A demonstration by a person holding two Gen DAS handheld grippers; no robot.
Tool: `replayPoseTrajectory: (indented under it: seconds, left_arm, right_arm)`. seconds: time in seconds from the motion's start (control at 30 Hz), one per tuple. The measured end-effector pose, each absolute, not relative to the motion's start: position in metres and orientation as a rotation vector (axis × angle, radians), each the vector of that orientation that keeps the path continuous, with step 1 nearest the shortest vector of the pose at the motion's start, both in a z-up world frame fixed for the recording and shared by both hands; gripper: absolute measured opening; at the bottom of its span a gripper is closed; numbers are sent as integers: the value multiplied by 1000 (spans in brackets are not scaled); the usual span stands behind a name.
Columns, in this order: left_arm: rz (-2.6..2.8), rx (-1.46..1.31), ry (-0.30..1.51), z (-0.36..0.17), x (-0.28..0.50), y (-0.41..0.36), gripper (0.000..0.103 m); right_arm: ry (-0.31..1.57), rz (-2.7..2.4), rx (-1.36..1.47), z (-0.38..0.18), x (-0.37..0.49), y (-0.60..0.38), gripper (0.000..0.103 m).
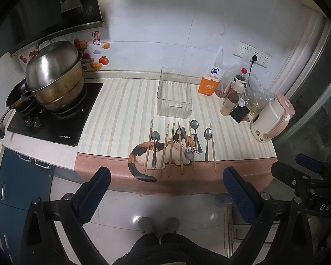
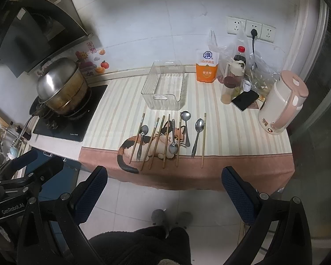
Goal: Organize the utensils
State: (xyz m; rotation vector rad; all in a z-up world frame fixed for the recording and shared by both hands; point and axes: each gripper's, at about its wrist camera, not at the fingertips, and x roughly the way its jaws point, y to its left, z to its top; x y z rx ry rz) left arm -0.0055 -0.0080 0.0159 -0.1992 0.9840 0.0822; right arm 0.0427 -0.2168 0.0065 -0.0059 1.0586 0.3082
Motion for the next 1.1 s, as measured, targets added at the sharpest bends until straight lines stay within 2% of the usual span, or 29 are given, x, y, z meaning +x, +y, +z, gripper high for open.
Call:
replayPoseTrajectory:
  seconds: [1.1]
  left_arm:
    - [86, -201, 985, 13, -7, -9, 103]
  right_arm:
    - [1060, 305, -5, 1, 46, -213, 103]
